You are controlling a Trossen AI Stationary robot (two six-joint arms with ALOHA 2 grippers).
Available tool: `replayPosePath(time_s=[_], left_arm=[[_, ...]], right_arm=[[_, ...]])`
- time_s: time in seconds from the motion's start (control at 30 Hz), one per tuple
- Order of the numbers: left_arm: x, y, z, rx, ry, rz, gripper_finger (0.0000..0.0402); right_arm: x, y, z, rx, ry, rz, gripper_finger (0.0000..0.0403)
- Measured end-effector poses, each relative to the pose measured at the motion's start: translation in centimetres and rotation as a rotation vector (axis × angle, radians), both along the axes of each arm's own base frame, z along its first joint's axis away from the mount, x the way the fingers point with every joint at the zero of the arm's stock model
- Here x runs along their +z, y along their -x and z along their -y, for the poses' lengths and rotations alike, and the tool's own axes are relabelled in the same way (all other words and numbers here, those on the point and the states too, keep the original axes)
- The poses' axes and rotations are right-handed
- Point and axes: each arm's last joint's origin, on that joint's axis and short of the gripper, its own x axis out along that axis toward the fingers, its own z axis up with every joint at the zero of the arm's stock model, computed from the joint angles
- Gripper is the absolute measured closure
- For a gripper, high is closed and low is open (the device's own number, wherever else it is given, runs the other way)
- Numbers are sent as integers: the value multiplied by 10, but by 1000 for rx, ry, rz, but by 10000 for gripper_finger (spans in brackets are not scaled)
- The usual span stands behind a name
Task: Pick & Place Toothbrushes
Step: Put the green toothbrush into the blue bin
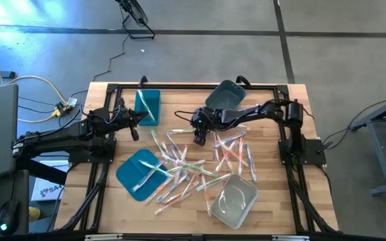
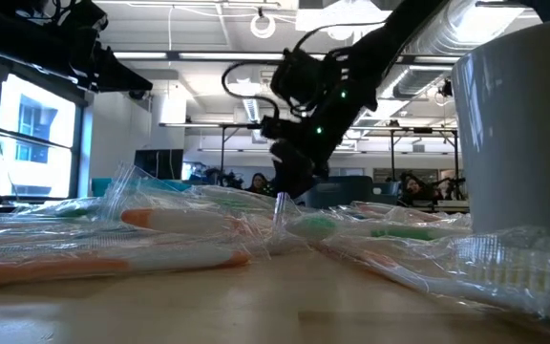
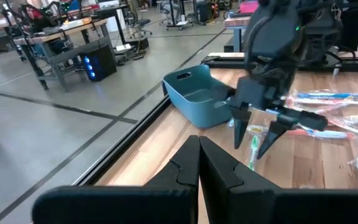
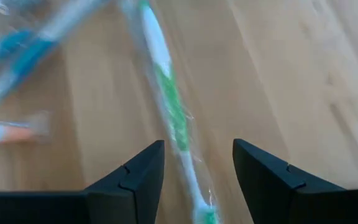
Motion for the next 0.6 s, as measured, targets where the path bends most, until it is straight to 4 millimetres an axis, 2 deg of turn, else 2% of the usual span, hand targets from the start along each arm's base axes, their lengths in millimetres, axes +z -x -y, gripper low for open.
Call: replayPosePath(time_s=[0.17,0.47,0.6], left_arm=[[-1,0,0,1,2,-6,401],[-1,0,0,4,1,-6,401],[-1,0,0,4,1,-6,401]], right_arm=[[-16,-2,3,1,-59,-11,220],[-17,-3,3,1,-57,-11,222],[-17,-3,3,7,-61,-10,249]])
